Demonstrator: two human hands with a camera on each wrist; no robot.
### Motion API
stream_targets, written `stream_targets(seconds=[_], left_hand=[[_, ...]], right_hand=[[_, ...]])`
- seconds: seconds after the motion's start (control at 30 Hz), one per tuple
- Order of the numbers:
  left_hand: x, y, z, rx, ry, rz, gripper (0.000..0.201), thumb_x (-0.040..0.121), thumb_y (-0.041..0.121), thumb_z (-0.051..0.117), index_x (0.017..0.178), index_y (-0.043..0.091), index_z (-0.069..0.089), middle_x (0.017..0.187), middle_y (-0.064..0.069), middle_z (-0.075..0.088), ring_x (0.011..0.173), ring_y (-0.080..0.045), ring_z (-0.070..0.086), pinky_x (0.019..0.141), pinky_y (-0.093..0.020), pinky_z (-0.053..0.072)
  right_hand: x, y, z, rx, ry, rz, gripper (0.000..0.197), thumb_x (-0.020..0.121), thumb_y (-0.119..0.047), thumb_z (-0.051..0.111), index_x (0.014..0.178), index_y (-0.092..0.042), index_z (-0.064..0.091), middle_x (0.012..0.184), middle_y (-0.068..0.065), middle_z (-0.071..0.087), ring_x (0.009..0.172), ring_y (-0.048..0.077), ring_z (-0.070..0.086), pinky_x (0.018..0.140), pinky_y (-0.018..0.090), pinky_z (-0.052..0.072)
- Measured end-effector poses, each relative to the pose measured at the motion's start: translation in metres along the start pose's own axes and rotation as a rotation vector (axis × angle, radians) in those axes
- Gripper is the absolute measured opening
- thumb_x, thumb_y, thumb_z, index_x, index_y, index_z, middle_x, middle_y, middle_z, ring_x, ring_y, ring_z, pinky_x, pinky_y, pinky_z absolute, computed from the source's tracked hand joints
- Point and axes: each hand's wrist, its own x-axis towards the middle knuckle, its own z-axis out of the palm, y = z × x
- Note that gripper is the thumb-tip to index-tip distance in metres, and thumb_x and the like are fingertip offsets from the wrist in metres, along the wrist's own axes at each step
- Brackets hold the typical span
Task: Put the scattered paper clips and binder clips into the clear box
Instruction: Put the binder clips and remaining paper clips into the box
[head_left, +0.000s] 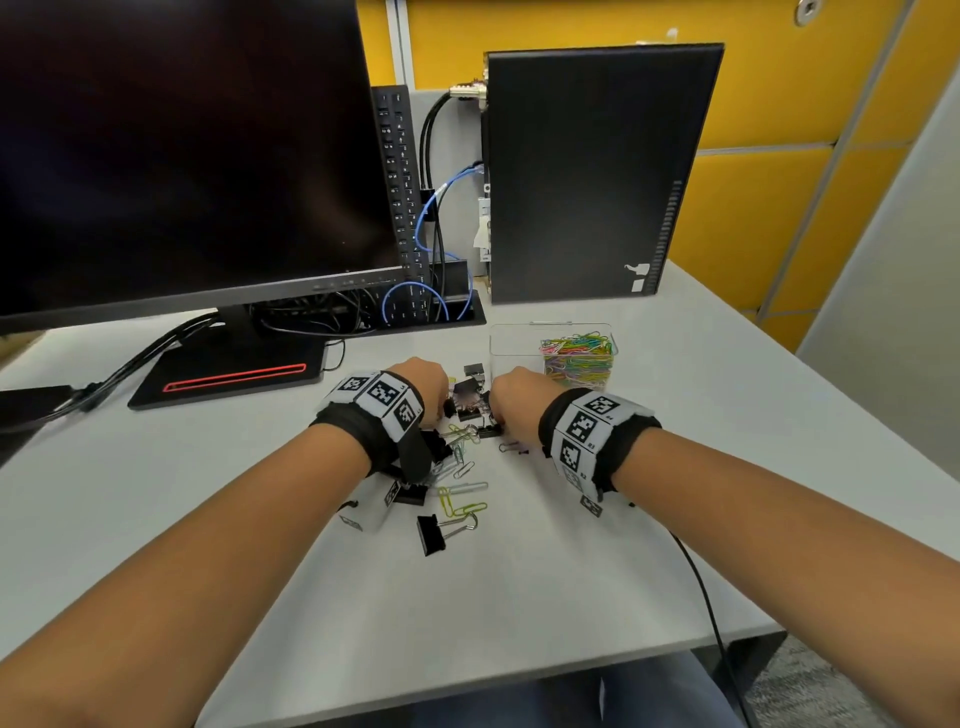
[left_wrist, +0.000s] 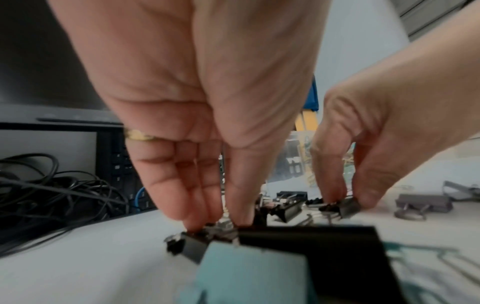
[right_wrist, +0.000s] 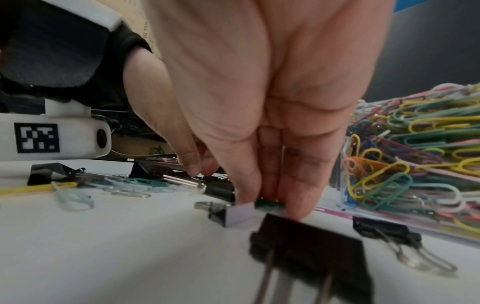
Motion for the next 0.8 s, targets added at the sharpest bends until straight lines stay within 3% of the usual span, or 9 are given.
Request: stream_targets(seconds=[0.17,0.33,0.5,0.67,0.8], left_hand=[[-0.003,-0.008,0.002,-0.064,0.014,0.059,0.025,0.085,0.021,0.064,0.106,0.008,0.070,0.111,-0.009,0.068,0.105,-0.027,0.062,0.087,-0.031,0.048],[-0.005,-0.009,0.003,-0.103,-0.002,0.091,0.020,0.084,0.015,0.062,0.100,0.010,0.073,0.108,-0.005,0.070,0.102,-0.023,0.063,0.085,-0.028,0.048],[-0.007,-0.013,-0.003,-0.094,-0.048,0.069,0.023,0.086,0.018,0.057,0.101,0.007,0.071,0.097,-0.007,0.067,0.082,-0.020,0.055,0.070,-0.026,0.044],[0.003,-0.017,-0.004,-0.116,0.074,0.006,0.026,0.089,0.019,0.056,0.113,0.011,0.062,0.120,-0.008,0.060,0.111,-0.026,0.056,0.087,-0.030,0.046],[0.010,-0.018,0.000,-0.150,0.012,0.003,0.035,0.083,0.028,0.066,0.114,0.013,0.062,0.121,-0.007,0.061,0.111,-0.026,0.056,0.089,-0.032,0.046]], right_hand=[[0.001,0.000,0.002,0.070,-0.015,0.044,0.026,0.085,0.001,0.059,0.111,-0.001,0.065,0.112,0.018,0.065,0.102,0.033,0.063,0.081,0.033,0.052],[0.001,0.001,0.006,0.115,-0.008,0.062,0.025,0.082,-0.006,0.062,0.106,-0.003,0.066,0.109,0.015,0.067,0.098,0.031,0.065,0.079,0.032,0.054],[-0.001,0.004,0.001,0.161,-0.041,0.095,0.030,0.080,-0.007,0.067,0.110,-0.004,0.065,0.112,0.014,0.067,0.090,0.025,0.061,0.071,0.027,0.049],[-0.003,0.007,-0.008,0.207,-0.025,0.116,0.037,0.077,-0.011,0.074,0.112,-0.006,0.064,0.110,0.011,0.066,0.098,0.026,0.064,0.067,0.027,0.048],[-0.004,0.012,-0.019,0.312,0.075,0.098,0.025,0.090,-0.008,0.054,0.113,-0.002,0.061,0.114,0.015,0.063,0.092,0.025,0.060,0.064,0.025,0.048]])
